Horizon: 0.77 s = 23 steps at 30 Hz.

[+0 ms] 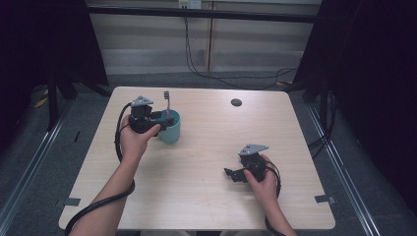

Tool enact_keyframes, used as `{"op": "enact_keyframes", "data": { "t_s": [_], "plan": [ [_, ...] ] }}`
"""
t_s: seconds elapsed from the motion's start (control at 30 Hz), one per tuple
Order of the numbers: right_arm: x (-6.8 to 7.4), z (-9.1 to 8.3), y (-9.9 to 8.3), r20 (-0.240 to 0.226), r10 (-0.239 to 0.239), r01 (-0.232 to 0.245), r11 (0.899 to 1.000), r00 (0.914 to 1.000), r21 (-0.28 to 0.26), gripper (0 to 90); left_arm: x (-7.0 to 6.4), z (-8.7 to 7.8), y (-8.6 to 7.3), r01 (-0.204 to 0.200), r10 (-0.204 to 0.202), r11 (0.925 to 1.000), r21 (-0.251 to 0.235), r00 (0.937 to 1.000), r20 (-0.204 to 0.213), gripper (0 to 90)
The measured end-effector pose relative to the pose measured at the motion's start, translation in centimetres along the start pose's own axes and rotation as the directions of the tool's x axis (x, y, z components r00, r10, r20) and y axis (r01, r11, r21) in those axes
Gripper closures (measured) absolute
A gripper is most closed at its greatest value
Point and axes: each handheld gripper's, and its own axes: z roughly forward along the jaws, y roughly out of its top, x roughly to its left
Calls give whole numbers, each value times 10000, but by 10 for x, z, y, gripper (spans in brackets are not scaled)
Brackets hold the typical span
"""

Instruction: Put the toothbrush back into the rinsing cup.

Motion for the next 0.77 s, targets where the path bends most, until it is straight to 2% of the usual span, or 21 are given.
{"op": "enact_keyframes", "data": {
  "t_s": [0.4, 0.5, 0.57, 0.6, 0.67, 0.77],
  "plan": [
    [0, 0, 0, -8, -6, 6, 10000, 10000, -4, 135, -13, -21, -27, -215, 223, 9995, -241, 9992, 335, 316],
    [0, 0, 0, -7, -5, 5, 10000, 10000, -3, 135, -18, -23, -40, -445, 448, 9990, -90, 9983, 382, 307],
    [0, 0, 0, -10, -6, 6, 10000, 10000, -2, 135, -20, -23, -48, -448, 450, 9990, -65, 9980, 444, 294],
    [0, 0, 0, -7, -24, 24, 10000, 10000, -7, 135, -21, -24, -53, -610, 609, 9981, 16, 9972, 435, 291],
    [0, 0, 0, -8, -25, 25, 10000, 10000, -7, 135, -20, -23, -62, -458, 455, 9989, 68, 9980, 432, 285],
    [0, 0, 0, -8, -19, 19, 10000, 10000, -8, 135, -18, -22, -70, -441, 431, 9987, 248, 9983, 391, 270]
  ]
}}
